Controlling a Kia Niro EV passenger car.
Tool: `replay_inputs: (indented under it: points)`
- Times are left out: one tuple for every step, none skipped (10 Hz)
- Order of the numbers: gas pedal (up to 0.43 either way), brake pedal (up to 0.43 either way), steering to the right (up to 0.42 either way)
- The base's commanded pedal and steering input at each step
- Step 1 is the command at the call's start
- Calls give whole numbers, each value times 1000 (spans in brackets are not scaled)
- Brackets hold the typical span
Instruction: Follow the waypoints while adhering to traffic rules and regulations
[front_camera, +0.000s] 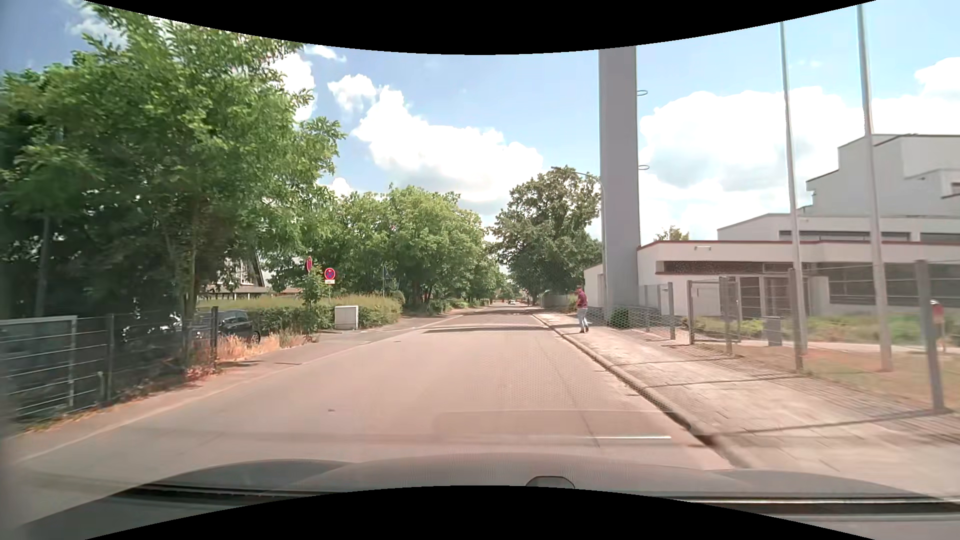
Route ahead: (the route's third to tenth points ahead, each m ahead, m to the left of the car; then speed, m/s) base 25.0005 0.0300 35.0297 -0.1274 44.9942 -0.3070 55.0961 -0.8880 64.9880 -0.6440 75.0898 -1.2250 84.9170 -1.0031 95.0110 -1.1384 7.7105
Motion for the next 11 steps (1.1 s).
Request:
replay_inputs:
  points:
    - [0, 0, -5]
    - [8, 0, -4]
    - [8, 0, -5]
    - [8, 0, -4]
    - [8, 0, -5]
    - [8, 0, -5]
    - [8, 0, -5]
    - [8, 0, -5]
    - [8, 0, -5]
    - [8, 0, -5]
    - [8, 0, -5]
